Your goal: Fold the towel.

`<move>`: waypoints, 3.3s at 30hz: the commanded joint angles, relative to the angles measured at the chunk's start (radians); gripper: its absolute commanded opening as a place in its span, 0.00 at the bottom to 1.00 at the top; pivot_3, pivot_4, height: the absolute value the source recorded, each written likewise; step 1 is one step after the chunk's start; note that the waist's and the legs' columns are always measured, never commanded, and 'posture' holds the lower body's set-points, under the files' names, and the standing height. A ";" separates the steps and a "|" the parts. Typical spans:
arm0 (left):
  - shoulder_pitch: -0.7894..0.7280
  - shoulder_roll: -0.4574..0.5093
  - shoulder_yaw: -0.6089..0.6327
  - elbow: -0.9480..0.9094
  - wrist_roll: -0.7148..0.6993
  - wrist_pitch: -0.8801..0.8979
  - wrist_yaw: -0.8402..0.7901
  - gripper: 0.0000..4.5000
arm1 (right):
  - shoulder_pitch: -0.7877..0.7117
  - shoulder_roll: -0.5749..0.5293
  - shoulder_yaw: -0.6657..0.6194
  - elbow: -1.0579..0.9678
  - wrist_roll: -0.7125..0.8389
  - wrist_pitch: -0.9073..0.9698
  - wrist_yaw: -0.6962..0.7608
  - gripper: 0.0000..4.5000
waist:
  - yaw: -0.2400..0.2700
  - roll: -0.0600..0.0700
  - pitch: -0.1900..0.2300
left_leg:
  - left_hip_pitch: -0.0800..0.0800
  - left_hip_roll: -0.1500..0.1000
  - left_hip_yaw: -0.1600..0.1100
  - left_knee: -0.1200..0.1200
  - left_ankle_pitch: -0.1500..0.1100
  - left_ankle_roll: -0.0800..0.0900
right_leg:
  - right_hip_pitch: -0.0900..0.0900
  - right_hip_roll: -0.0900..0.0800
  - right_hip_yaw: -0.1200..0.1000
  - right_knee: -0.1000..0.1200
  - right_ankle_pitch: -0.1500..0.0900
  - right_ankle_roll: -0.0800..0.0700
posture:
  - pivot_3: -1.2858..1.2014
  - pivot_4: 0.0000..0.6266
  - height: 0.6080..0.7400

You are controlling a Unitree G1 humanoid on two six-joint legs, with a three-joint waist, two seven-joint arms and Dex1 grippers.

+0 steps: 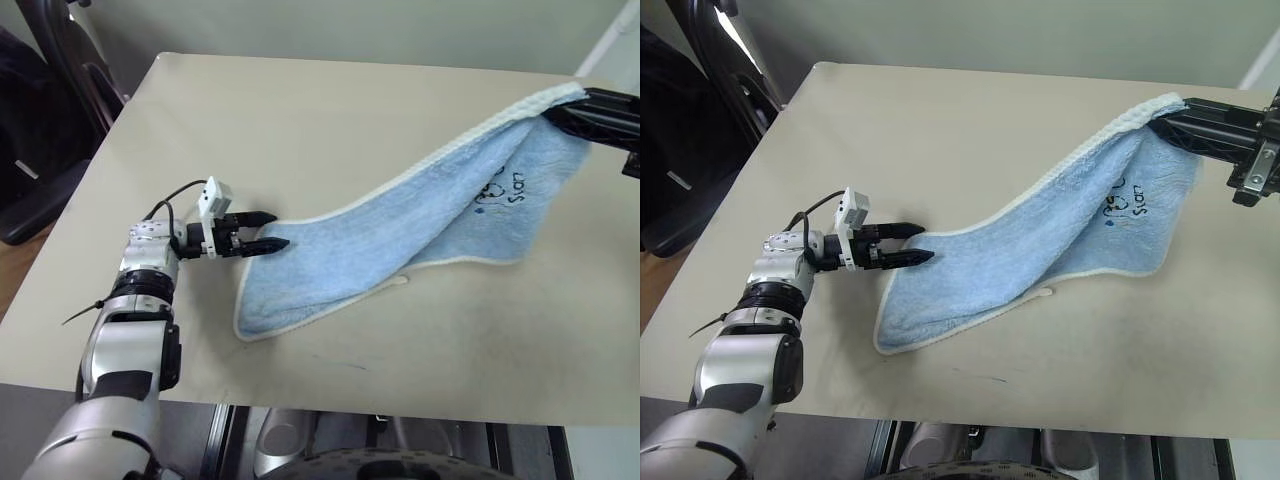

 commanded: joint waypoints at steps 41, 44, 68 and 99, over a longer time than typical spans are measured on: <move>0.141 -0.068 -0.147 -0.191 0.055 0.151 -0.120 0.08 | -0.015 -0.009 -0.028 -0.067 0.082 -0.026 -0.082 0.00 | 0.023 0.016 -0.011 | 0.001 -0.018 0.011 0.001 -0.022 0.010 | 0.004 -0.025 0.002 -0.002 -0.022 0.013 | 0.52 0.24 0.95; 0.162 -0.067 -0.156 -0.241 0.053 0.174 -0.123 0.00 | -0.013 -0.010 -0.030 -0.067 0.083 -0.025 -0.081 0.00 | 0.023 0.016 -0.011 | 0.001 -0.021 0.013 0.001 -0.024 0.013 | 0.005 -0.028 0.002 -0.005 -0.024 0.016 | 0.52 0.24 0.95; -0.299 0.030 0.174 0.107 -0.056 -0.042 0.324 0.00 | 0.075 0.005 -0.018 0.125 -0.110 -0.157 -0.058 0.00 | 0.023 0.001 -0.001 | 0.000 -0.023 0.014 0.014 -0.020 0.017 | 0.007 -0.031 0.000 0.000 -0.013 0.018 | 0.52 0.24 0.95; -0.331 0.200 0.183 0.172 -0.007 -0.079 -0.037 0.00 | 0.358 0.257 0.010 0.340 -0.343 -0.735 0.131 0.00 | 0.011 0.004 0.002 | -0.026 -0.018 0.013 0.018 -0.017 0.013 | -0.015 -0.026 -0.002 -0.002 -0.007 0.015 | 0.52 0.24 0.95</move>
